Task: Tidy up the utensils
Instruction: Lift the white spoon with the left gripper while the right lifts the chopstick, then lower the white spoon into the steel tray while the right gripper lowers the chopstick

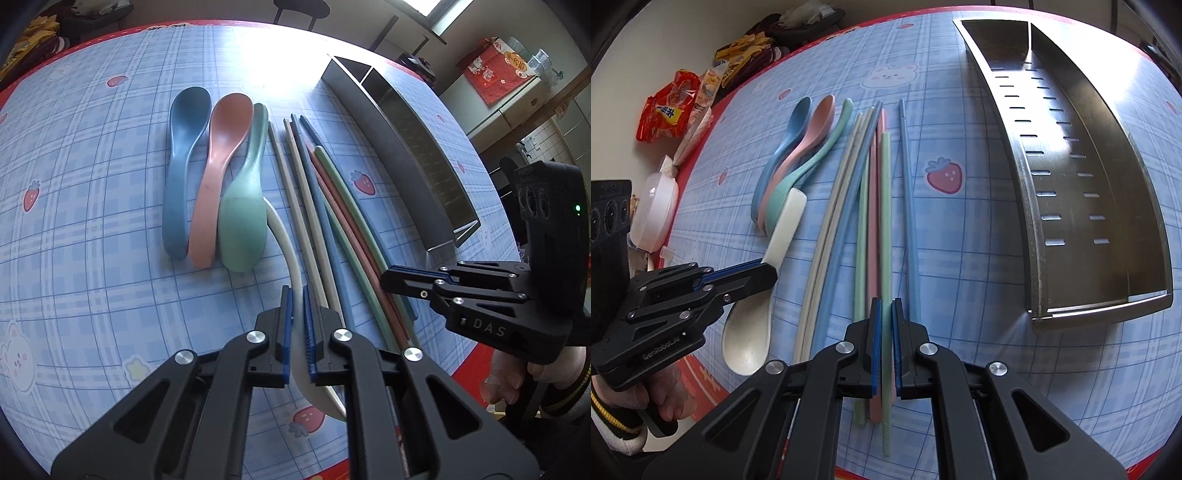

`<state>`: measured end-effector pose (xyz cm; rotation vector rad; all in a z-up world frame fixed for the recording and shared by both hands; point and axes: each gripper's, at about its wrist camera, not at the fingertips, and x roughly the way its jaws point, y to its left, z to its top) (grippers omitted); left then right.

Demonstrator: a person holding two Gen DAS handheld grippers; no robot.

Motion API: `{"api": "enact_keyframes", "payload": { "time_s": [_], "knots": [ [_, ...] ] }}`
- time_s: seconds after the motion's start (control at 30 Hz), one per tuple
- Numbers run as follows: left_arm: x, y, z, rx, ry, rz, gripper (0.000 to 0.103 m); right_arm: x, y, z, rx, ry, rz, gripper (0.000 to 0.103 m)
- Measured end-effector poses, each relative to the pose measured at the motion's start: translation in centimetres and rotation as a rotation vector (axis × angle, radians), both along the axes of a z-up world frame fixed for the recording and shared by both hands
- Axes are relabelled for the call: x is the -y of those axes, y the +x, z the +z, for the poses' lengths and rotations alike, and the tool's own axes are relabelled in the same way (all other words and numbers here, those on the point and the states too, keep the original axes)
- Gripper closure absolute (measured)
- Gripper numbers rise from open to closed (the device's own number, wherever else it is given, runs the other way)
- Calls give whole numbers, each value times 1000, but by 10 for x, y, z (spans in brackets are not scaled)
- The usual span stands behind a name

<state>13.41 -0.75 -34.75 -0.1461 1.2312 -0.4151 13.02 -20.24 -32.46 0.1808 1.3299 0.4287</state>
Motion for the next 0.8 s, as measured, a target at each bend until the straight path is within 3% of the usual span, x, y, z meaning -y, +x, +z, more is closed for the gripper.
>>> {"api": "enact_keyframes", "payload": {
  "time_s": [0.37,0.8],
  "knots": [
    [-6,-27,15,65,26,60,93,10,-10,16,64,56,-4,97],
    [8,-34,36,98,86,23,93,41,-21,39,154,149,-73,97]
  ]
}}
